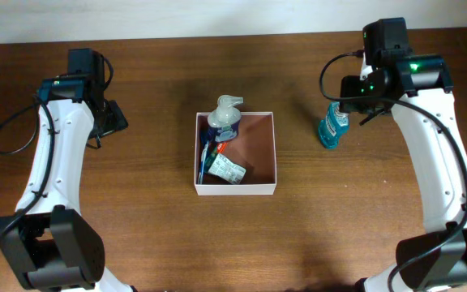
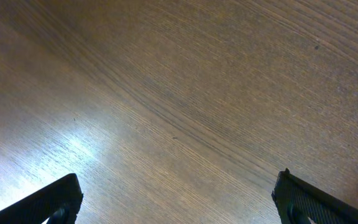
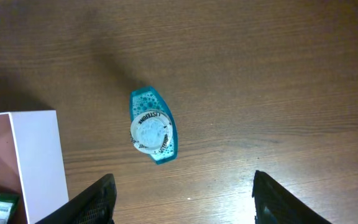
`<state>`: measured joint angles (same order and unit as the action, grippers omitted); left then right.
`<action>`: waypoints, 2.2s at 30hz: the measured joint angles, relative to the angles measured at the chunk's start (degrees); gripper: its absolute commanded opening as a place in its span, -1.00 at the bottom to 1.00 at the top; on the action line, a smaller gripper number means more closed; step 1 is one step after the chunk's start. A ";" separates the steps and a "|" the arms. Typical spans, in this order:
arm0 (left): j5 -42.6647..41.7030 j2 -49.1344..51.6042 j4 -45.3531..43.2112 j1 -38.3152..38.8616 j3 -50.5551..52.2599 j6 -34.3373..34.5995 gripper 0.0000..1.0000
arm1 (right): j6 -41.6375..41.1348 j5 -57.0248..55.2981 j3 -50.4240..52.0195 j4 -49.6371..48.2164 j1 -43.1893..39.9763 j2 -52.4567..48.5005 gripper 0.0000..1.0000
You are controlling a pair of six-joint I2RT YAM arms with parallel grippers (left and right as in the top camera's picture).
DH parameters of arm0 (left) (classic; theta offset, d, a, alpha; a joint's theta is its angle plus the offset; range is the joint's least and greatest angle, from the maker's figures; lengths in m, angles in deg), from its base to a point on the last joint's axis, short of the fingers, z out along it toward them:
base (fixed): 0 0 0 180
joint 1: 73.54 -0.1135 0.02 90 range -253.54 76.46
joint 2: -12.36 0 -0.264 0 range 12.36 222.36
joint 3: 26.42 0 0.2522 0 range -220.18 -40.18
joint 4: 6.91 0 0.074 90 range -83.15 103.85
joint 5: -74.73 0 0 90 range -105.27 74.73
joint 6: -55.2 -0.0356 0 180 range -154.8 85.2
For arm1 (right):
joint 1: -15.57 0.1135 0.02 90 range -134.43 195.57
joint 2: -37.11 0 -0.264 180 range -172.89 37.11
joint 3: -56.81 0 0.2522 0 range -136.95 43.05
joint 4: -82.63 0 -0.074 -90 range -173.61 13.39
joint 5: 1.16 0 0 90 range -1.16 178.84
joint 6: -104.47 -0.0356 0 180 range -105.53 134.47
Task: Pack container
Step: 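Withdraw the right gripper up and right over the Listerine bottle, then lower the right gripper around the teal Listerine bottle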
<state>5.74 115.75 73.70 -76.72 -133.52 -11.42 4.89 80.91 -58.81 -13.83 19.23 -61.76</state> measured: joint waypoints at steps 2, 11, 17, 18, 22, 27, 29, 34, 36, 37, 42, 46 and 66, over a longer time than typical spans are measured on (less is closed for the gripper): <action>0.00 0.00 0.00 0.00 0.00 0.00 0.99 | 1.16 1.18 0.00 -0.02 0.00 -0.24 0.30; 0.02 0.00 0.00 0.00 0.00 -0.02 0.99 | 5.07 3.72 0.04 -1.49 0.00 -3.78 0.31; 0.02 0.00 0.00 0.00 0.00 0.00 0.99 | 5.53 3.96 0.07 -1.95 0.00 -5.01 0.31; 0.00 0.00 0.00 0.00 0.00 0.00 0.99 | 5.55 3.98 0.07 -1.95 0.00 -5.07 0.31; 0.00 0.00 0.00 0.00 0.00 0.00 0.99 | 5.70 3.96 0.09 -1.92 0.00 -5.84 0.29; 0.00 0.00 0.00 0.00 0.00 0.00 0.99 | 5.70 3.96 0.70 -1.92 0.00 -7.48 0.28; 0.00 0.00 0.00 0.00 0.00 -0.02 0.99 | 5.75 3.96 0.85 -1.95 0.00 -8.15 0.27; 0.02 0.00 0.00 0.00 0.00 0.00 0.99 | 5.75 3.96 0.90 -2.03 0.00 -9.01 0.27; 0.02 0.00 0.00 0.00 0.00 0.00 0.99 | 5.77 3.96 0.90 -2.03 0.00 -9.09 0.27; 0.02 0.00 0.00 0.00 0.00 0.00 0.99 | 5.77 3.96 0.90 -2.03 0.00 -9.09 0.28; 0.00 0.00 0.00 0.00 0.00 0.00 0.99 | 5.77 3.96 0.90 -2.08 0.00 -9.09 0.27; 0.00 0.00 0.00 0.00 0.00 0.00 0.99 | 5.79 3.96 0.90 -2.19 0.00 -9.20 0.27; 0.00 0.00 0.00 0.00 0.00 0.00 0.99 | 5.73 3.96 1.07 -2.10 0.00 -10.19 0.18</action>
<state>5.74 115.75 73.70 -76.72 -133.52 -11.42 10.61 84.87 -57.74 -15.93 19.23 -71.94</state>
